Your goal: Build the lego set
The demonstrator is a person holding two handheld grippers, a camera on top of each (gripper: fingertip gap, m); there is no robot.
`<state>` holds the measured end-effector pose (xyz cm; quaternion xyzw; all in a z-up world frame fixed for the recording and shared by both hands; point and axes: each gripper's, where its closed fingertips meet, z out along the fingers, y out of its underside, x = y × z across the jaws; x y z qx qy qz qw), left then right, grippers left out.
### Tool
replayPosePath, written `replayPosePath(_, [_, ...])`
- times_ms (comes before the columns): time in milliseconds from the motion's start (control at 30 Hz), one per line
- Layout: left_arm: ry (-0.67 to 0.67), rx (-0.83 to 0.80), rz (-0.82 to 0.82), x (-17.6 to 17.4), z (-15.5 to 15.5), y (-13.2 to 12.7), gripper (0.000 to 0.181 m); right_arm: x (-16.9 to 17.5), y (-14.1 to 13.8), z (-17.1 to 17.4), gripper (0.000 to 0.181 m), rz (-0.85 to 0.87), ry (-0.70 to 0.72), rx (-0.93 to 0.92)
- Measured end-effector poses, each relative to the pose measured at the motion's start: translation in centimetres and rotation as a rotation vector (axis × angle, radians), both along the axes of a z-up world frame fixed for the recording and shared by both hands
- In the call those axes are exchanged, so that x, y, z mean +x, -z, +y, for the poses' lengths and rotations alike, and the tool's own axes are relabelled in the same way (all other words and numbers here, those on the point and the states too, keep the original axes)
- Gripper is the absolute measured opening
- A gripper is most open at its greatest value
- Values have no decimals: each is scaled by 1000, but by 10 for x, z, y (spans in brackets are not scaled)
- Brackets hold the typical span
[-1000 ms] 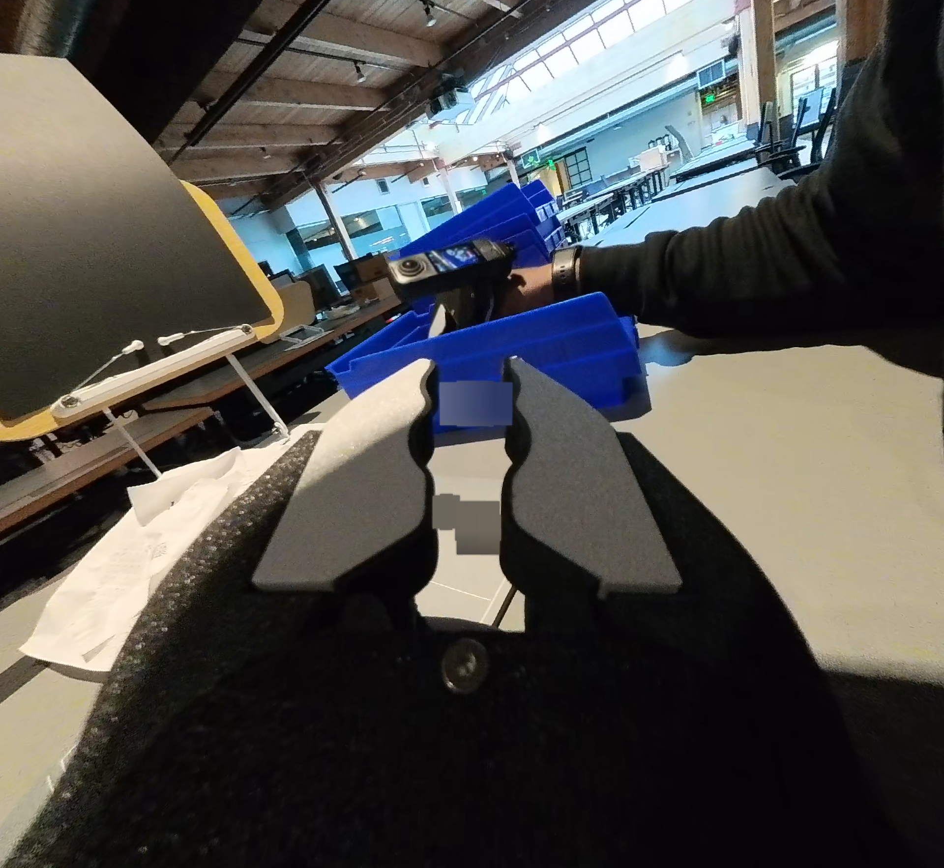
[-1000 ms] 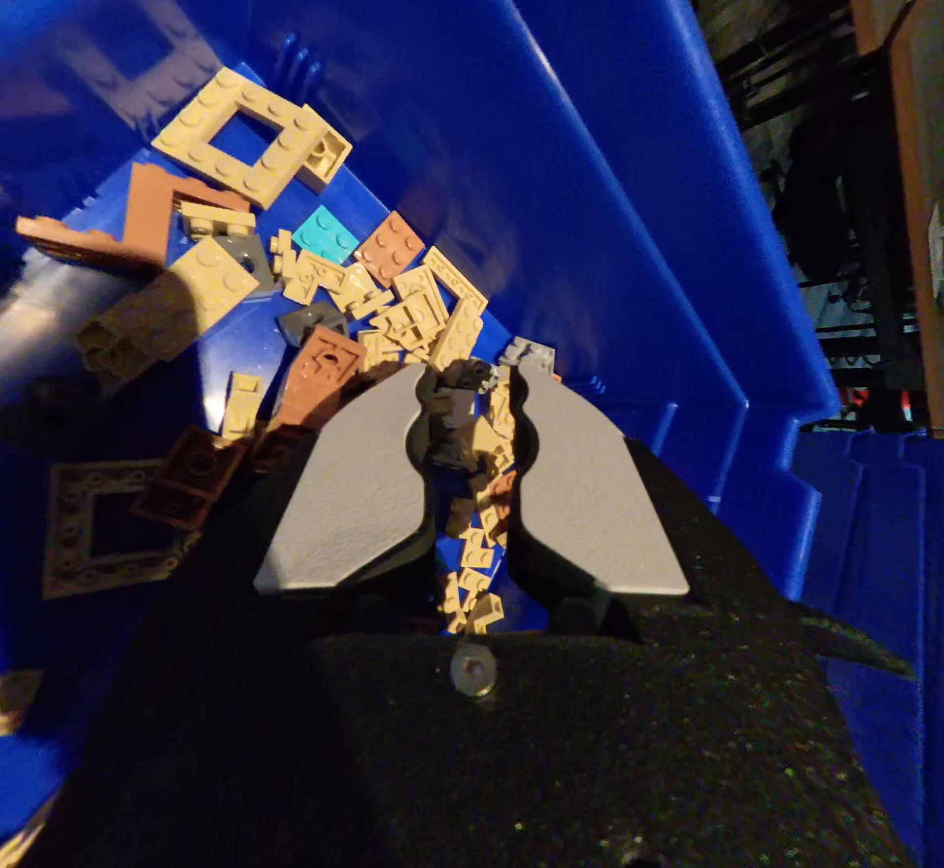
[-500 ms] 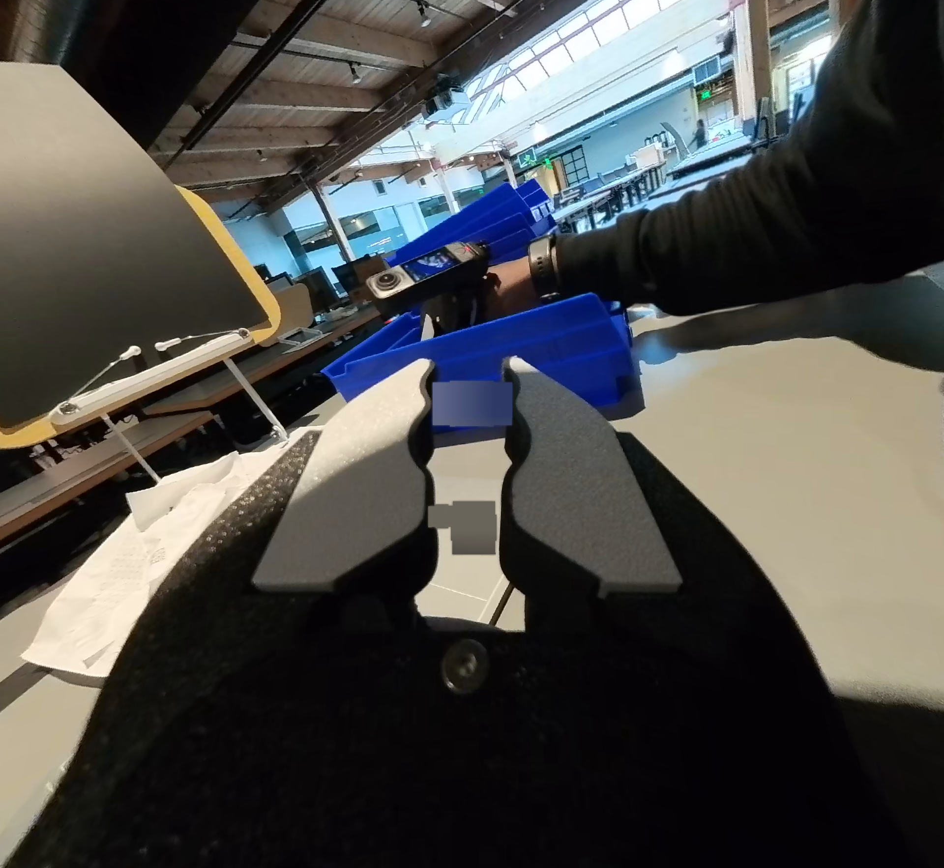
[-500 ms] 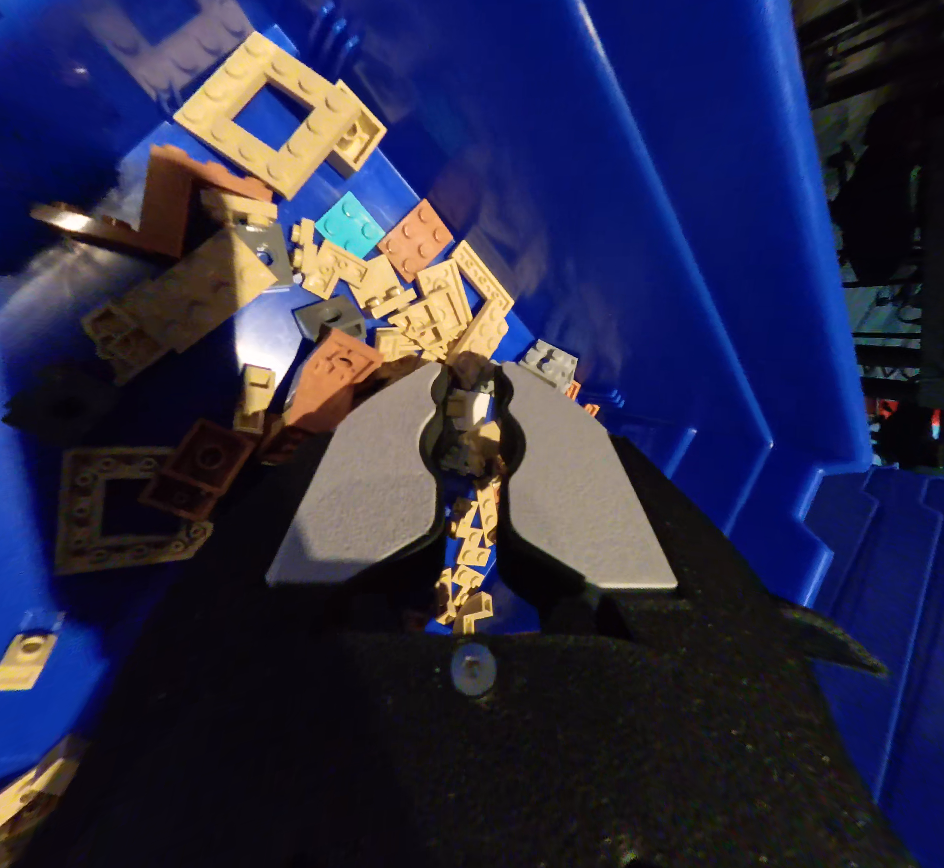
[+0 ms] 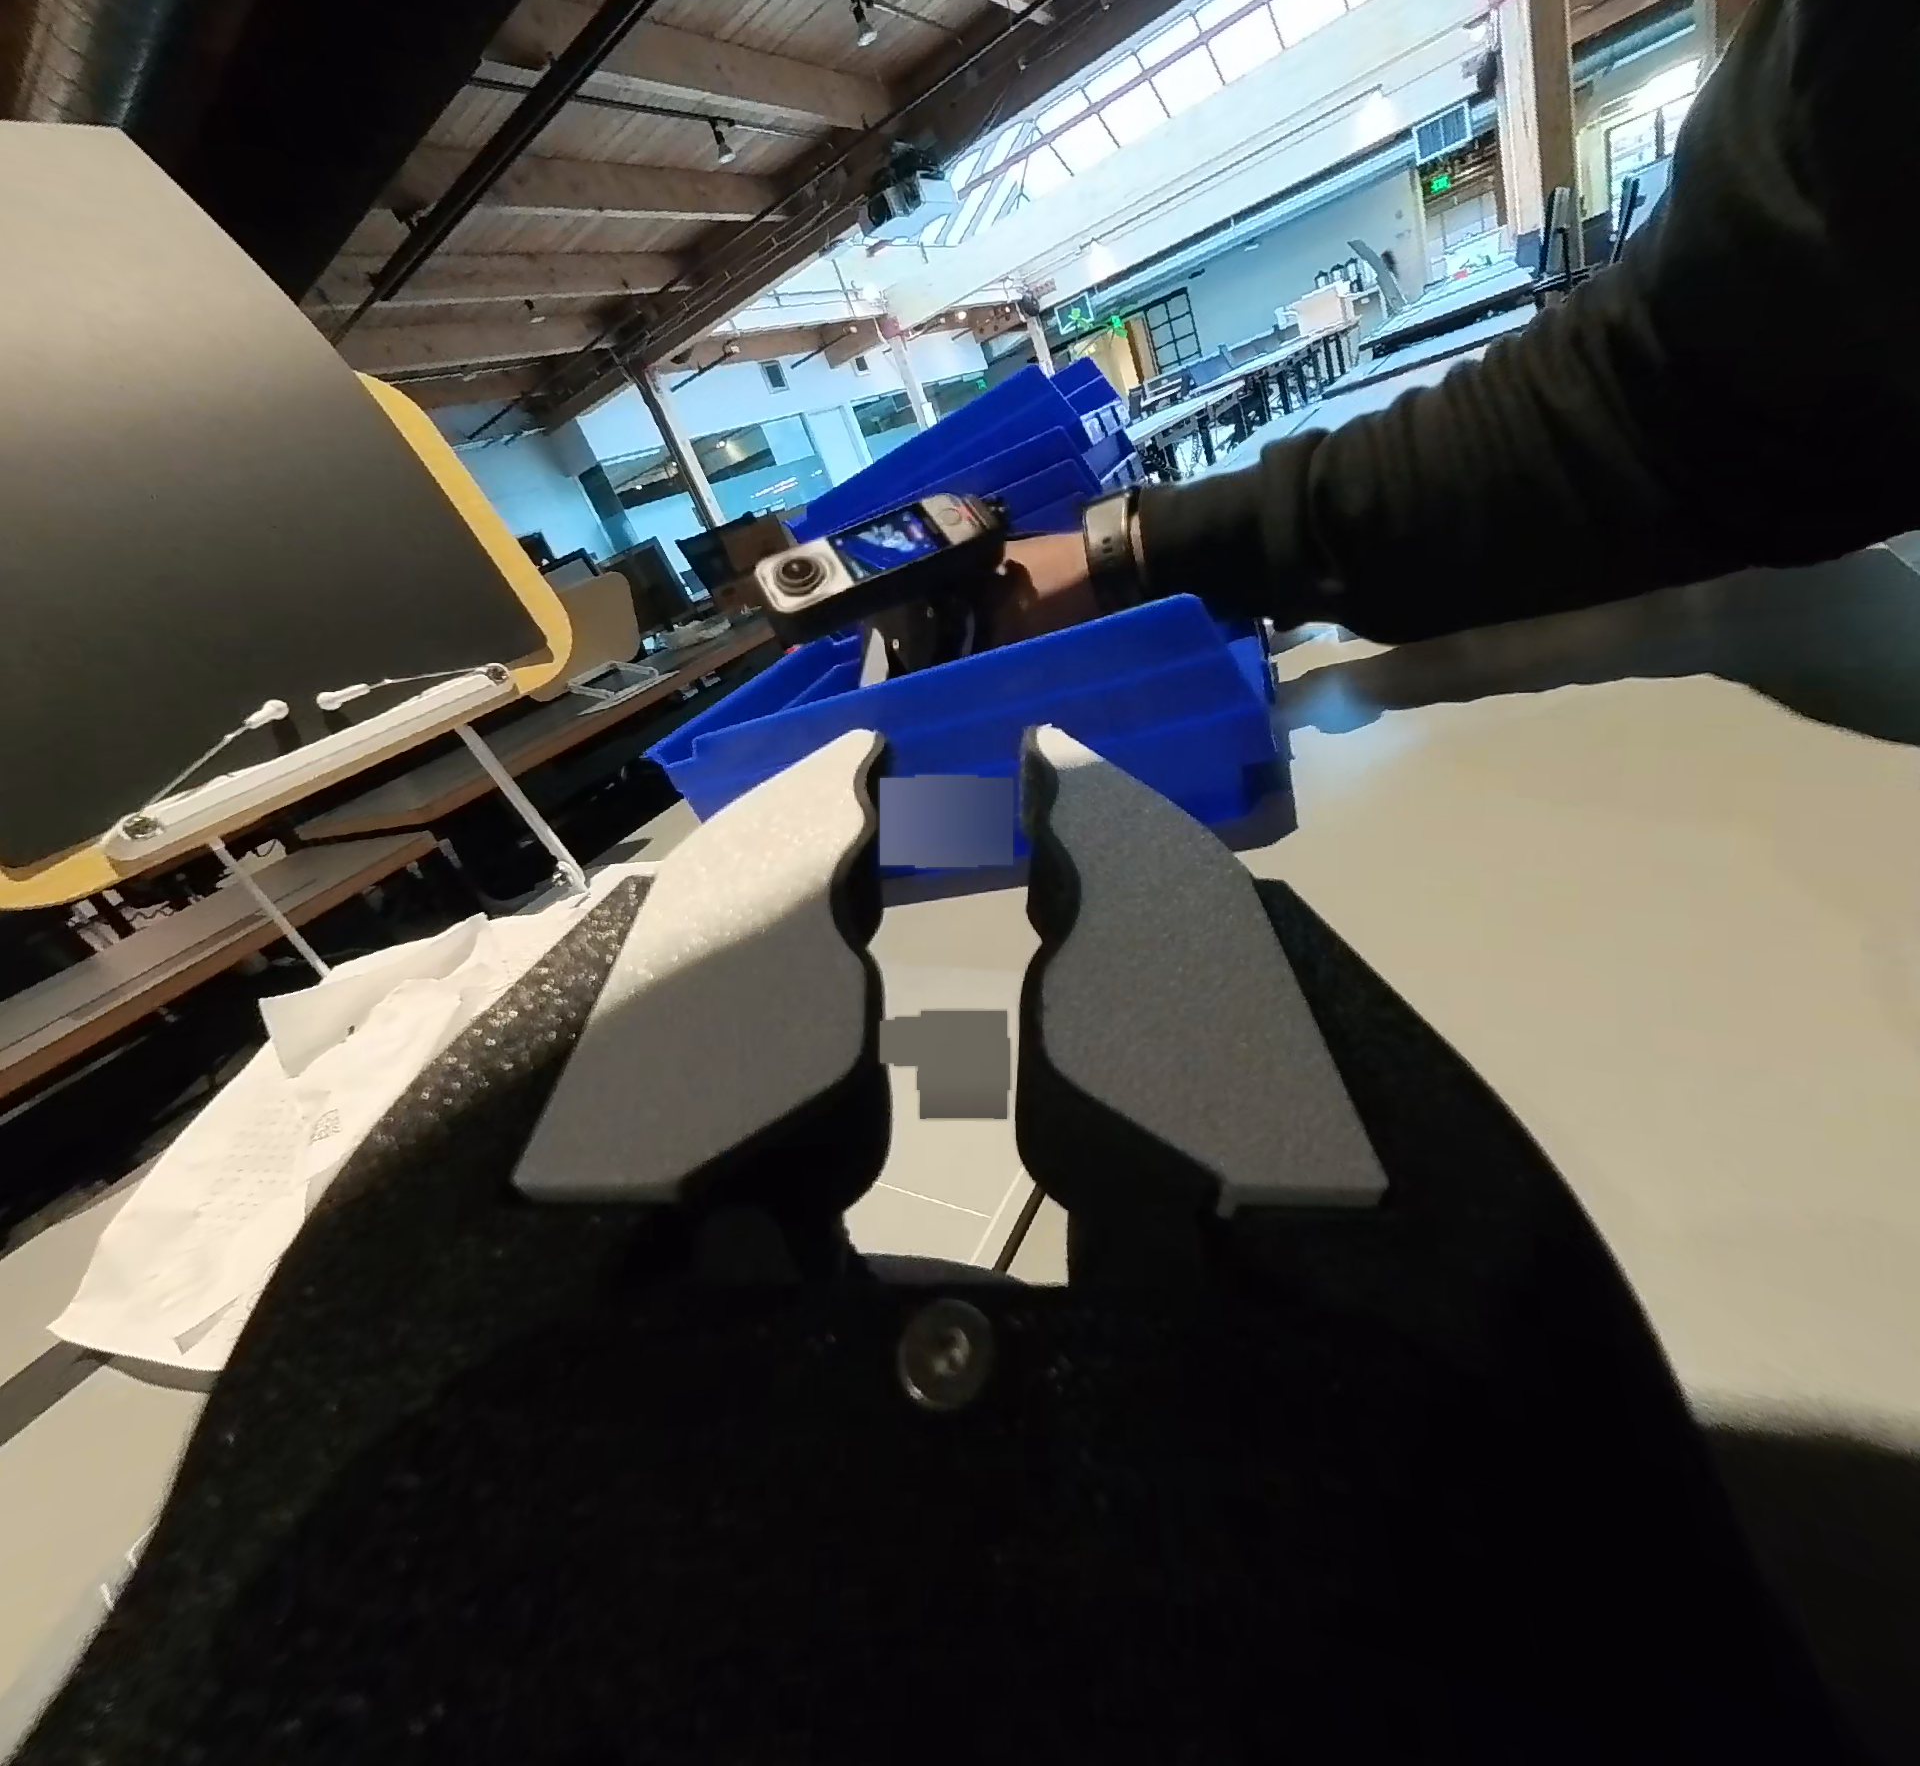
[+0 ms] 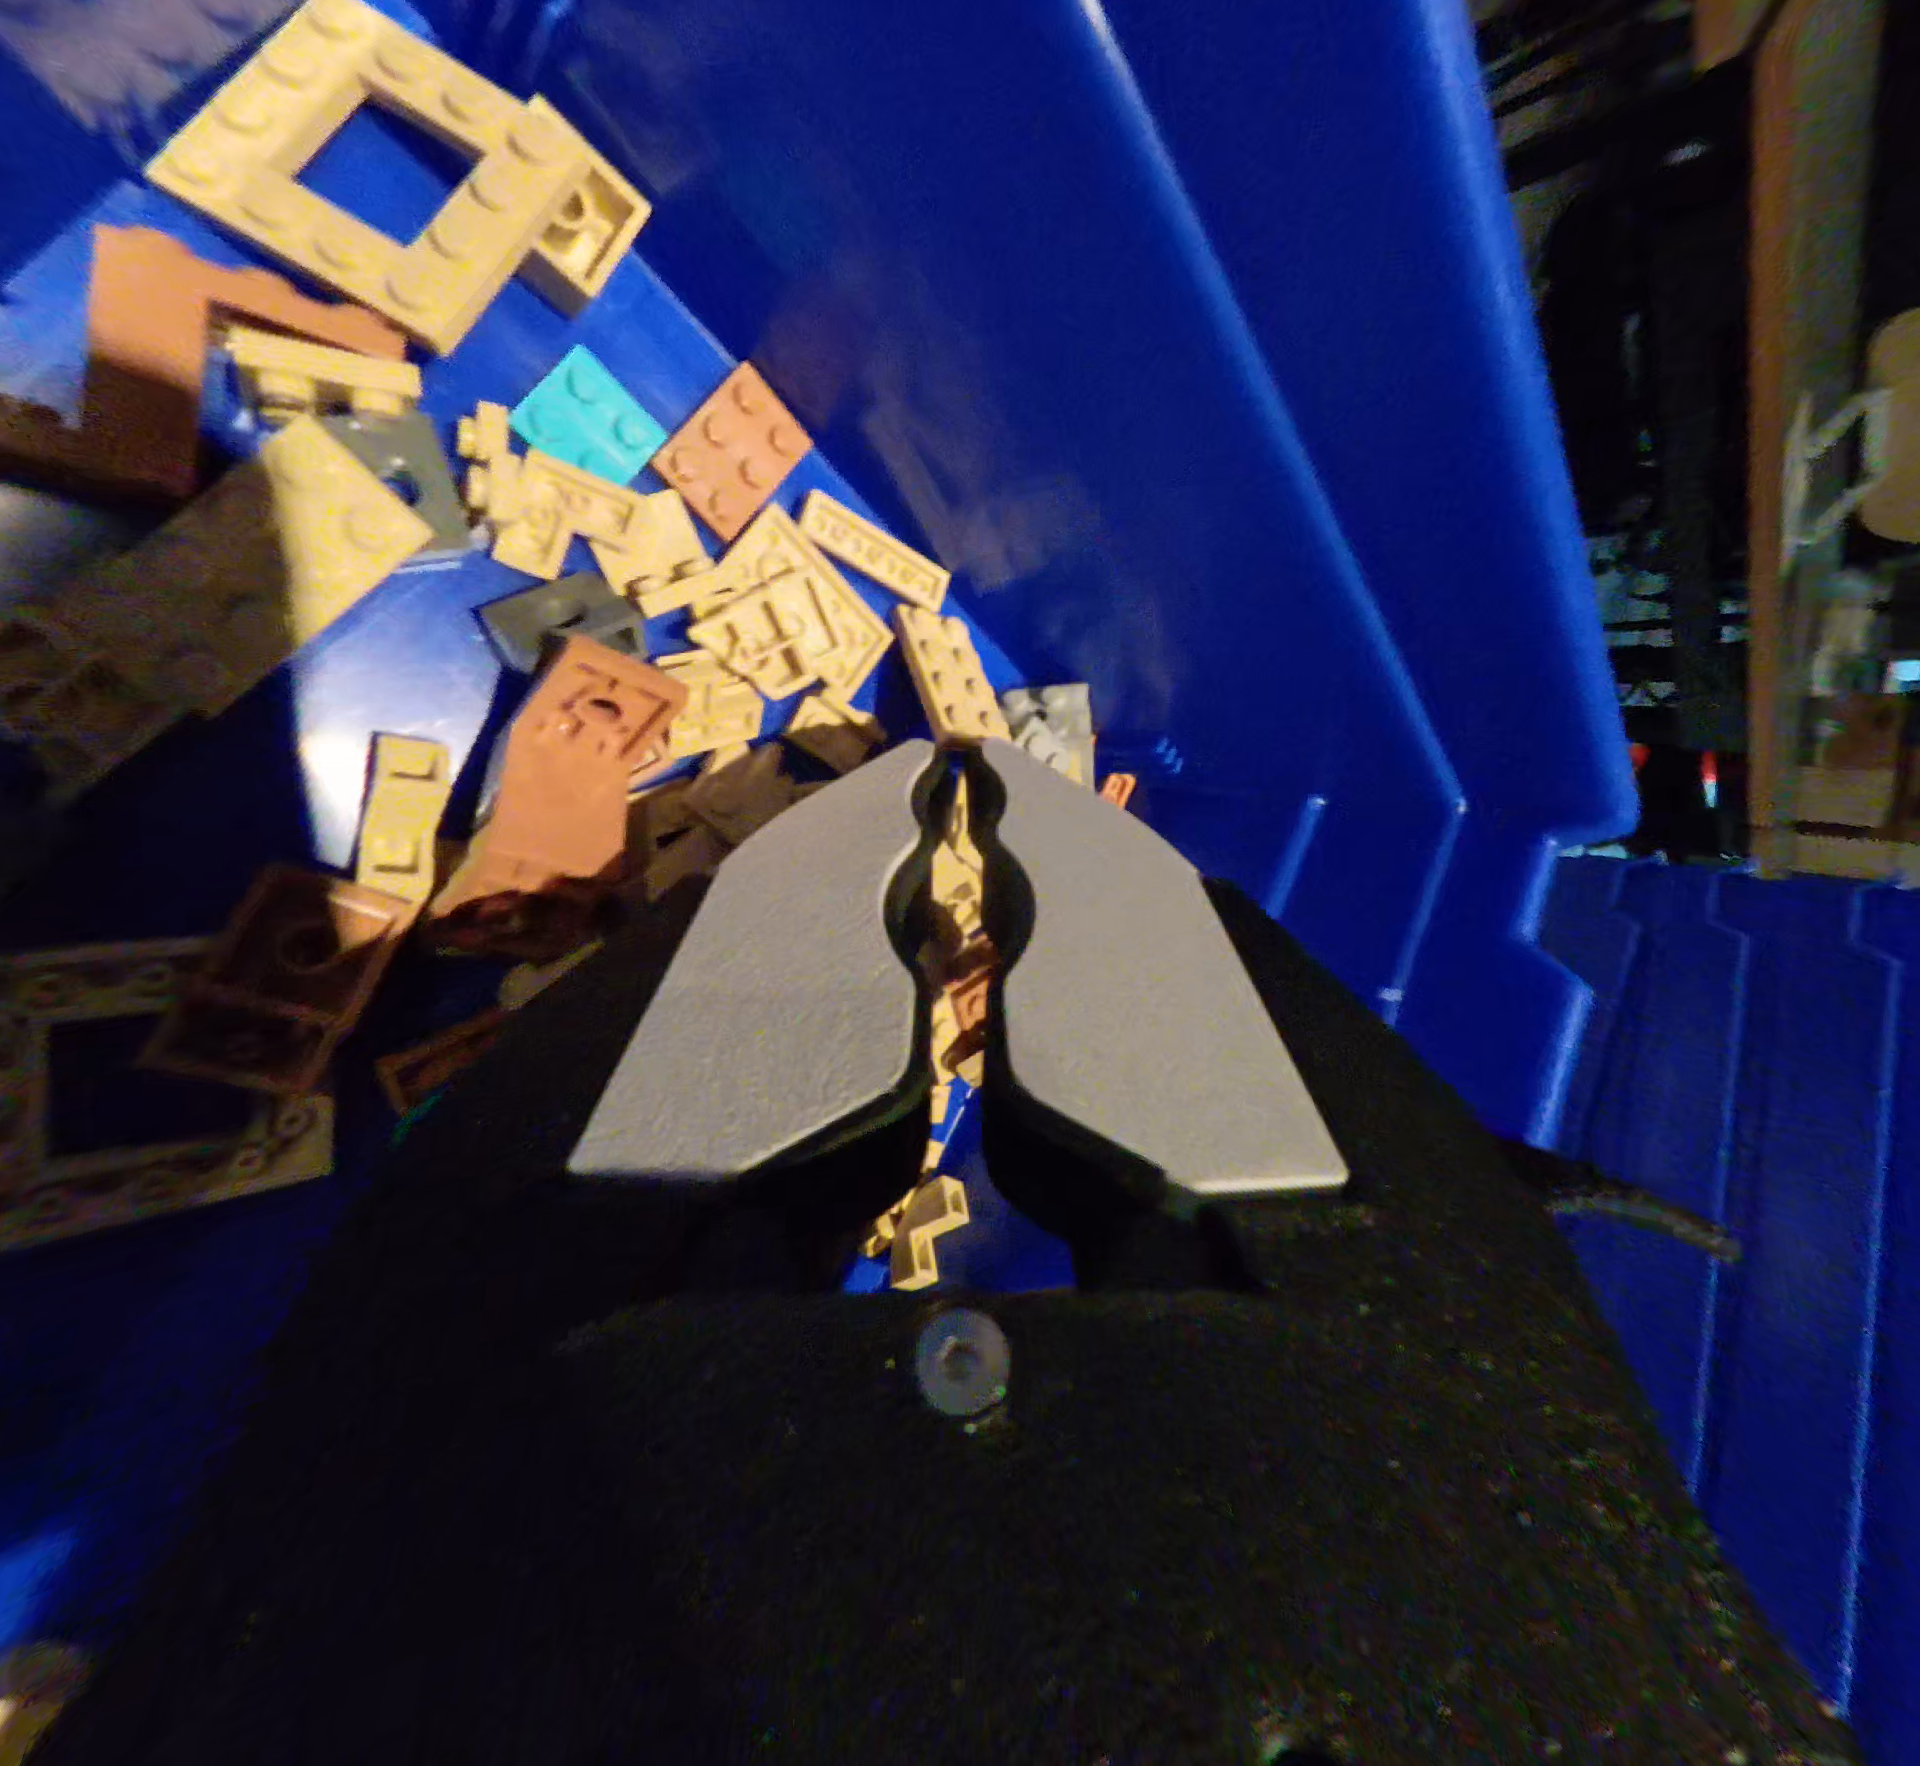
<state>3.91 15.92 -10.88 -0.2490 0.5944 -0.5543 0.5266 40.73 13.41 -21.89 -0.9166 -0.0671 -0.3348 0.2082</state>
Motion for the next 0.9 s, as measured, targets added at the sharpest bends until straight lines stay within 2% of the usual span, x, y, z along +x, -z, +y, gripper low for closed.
replayPosePath(433, [-9,6,8,2,1,2,23,3,8,0,16,55,56,-2])
replayPosePath(633, [-8,8,8,1,1,2,23,6,12,0,15,97,71,-71])
replayPosePath(700, [-8,8,6,1,1,1,23,6,15,-1,7,113,76,-100])
replayPosePath(900, [-8,9,3,1,0,1,23,9,16,0,7,142,101,-106])
